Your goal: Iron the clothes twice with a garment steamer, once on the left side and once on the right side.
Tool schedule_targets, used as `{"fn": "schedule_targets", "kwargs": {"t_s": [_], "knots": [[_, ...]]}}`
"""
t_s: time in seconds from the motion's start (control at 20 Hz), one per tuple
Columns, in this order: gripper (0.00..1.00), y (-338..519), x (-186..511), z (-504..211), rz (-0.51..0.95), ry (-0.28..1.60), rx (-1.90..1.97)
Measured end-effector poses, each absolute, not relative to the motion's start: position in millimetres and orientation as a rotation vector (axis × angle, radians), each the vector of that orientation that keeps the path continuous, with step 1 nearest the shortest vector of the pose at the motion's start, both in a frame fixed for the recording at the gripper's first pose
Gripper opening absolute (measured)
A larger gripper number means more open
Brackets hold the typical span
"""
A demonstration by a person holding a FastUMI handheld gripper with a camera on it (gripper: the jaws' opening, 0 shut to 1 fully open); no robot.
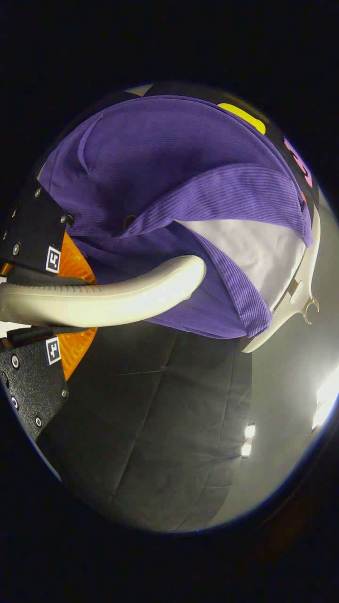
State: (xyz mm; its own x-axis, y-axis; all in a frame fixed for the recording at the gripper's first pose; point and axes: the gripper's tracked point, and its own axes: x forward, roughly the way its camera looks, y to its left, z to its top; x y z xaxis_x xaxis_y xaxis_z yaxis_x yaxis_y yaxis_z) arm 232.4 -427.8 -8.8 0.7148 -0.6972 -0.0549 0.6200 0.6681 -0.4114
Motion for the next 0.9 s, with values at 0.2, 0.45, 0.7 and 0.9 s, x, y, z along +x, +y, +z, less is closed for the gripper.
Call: {"fn": "schedule_targets", "kwargs": {"t_s": [0.2, 0.45, 0.7, 0.9], "knots": [[0.35, -430, 224, -42, -0.734, 0.271, -0.414], [0.35, -437, 219, -78, -0.727, 0.334, -0.45], [0.35, -449, 216, -96, -0.742, 0.38, -0.452], [0.35, -454, 213, -106, -0.74, 0.415, -0.466]]}}
